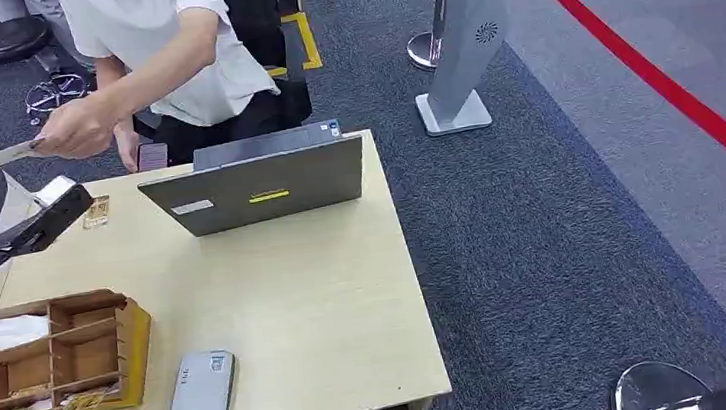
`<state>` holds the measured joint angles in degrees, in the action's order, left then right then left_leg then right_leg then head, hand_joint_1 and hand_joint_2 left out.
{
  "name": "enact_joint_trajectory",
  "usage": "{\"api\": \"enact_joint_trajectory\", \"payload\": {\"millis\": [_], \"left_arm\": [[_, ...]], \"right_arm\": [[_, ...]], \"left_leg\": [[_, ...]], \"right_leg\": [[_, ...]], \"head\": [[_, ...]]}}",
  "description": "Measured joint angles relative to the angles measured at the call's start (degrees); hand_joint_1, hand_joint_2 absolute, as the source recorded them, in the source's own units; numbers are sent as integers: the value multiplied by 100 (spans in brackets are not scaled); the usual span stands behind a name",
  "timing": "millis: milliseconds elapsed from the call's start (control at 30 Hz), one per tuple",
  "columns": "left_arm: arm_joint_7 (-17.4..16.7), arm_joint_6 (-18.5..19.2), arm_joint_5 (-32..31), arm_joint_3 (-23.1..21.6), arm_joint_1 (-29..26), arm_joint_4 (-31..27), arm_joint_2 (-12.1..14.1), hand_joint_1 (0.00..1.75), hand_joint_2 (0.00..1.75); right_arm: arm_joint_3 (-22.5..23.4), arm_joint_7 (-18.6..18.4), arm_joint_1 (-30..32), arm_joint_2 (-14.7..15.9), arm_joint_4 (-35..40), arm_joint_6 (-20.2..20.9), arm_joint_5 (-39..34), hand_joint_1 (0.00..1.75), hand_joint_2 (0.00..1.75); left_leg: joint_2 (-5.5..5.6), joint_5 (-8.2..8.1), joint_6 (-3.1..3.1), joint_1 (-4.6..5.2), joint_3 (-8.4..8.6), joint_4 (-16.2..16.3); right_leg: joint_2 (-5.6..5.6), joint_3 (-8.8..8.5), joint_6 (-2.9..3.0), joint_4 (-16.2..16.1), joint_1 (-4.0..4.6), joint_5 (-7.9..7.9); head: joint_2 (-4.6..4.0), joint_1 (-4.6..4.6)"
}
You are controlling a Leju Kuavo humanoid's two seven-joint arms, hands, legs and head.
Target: Pass the card to the sensor for recognition and then transmit it.
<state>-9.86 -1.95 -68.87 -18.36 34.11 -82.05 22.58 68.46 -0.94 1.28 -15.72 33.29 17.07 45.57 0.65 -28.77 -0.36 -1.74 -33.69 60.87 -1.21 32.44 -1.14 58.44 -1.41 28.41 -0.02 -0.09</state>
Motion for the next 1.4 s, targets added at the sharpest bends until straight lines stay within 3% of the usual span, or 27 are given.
{"api": "enact_joint_trajectory", "payload": {"millis": [133, 367, 533, 633, 800, 1000, 1167, 1400], "left_arm": [[72, -192, 247, 7, -192, -57, 39, 0, 175], [151, -223, 579, 103, -1000, -998, 66, 0, 175], [472, 236, 1180, 140, -2182, -2248, 216, 0, 175], [613, 299, 1289, 140, -3193, -2864, 483, 0, 175], [710, 214, 1337, 151, -4195, -3232, 660, 0, 175], [688, 249, 1438, 155, -4749, -3353, 699, 0, 175], [88, 326, 1486, 155, -5024, -3346, 697, 0, 175], [-700, 98, 828, 168, -5205, -3209, 656, 0, 175]], "right_arm": [[2, -13, -2, 0, -20, 20, -37, 0, 175], [31, -195, 11, -42, 147, 149, -166, 0, 175], [142, -328, 42, -72, 343, 230, -433, 0, 175], [192, -374, 55, -85, 461, 245, -581, 0, 175], [247, -402, 66, -98, 603, 273, -616, 0, 175], [275, -424, 73, -101, 689, 273, -678, 0, 175], [286, -476, 77, -114, 754, 275, -678, 0, 175], [286, -522, 79, -118, 785, 249, -678, 0, 175]], "left_leg": [[2, 0, 0, 0, -3, -1], [2, -1, 1, 1, -7, 0], [-14, -14, 3, 2, -4, -1], [-26, -25, -3, 1, -1, -2], [-15, -26, -3, 0, -5, -2], [-12, -25, -2, 1, -4, -3], [-11, -25, -3, 1, -3, -2], [-7, -25, -3, 0, -4, -3]], "right_leg": [[3, 0, 0, 0, 0, 1], [3, 2, 0, -1, -1, 0], [-13, 8, -5, -3, -2, 6], [-19, 12, -5, -3, -2, 15], [-8, 11, -3, -3, -1, 21], [-3, 8, -4, -3, -1, 20], [-4, 8, -4, -3, -1, 20], [-2, 8, -4, -3, -1, 20]], "head": [[0, -4], [0, -2], [0, 2], [0, -2], [-2, -7], [0, -7], [0, -4], [0, -4]]}}
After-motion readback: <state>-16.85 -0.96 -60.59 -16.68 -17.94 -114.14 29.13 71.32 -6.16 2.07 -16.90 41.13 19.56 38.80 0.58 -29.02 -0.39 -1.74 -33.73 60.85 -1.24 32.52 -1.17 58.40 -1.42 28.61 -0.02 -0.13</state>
